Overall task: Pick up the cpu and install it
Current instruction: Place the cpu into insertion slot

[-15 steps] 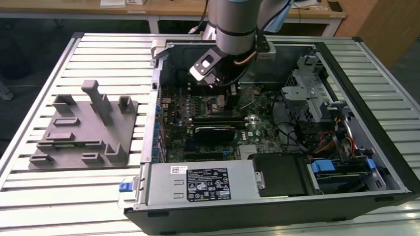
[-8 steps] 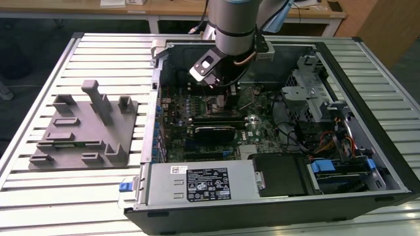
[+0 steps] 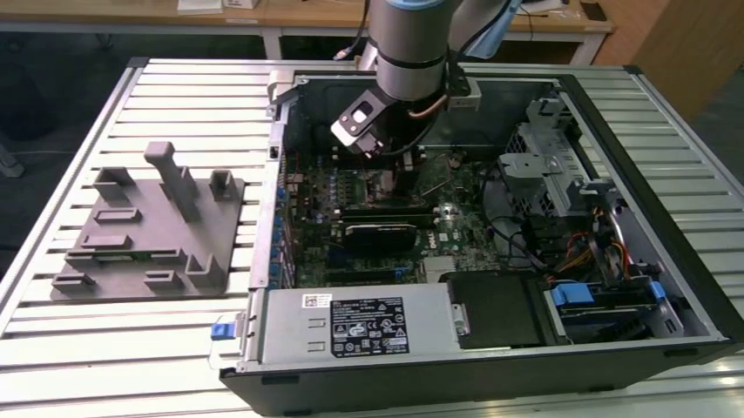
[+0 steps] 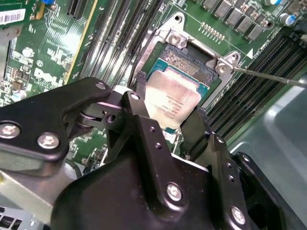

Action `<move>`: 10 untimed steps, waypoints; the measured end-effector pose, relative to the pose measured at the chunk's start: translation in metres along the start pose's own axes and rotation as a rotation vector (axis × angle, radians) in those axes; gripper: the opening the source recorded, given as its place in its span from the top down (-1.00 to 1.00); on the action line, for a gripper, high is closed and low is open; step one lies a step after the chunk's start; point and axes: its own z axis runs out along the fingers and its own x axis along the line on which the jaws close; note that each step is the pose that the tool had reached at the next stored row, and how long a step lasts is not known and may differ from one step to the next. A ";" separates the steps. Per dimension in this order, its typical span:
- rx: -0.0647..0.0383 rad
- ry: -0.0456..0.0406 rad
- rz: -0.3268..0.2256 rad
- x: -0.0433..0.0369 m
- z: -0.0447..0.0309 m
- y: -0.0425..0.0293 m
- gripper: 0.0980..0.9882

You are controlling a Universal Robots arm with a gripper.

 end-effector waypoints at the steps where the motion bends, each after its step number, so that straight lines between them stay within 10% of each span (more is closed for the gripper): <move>1: 0.000 -0.0020 0.000 0.0004 0.0009 -0.0007 0.00; 10: 0.001 -0.0033 -0.001 0.0013 0.0081 -0.0034 0.00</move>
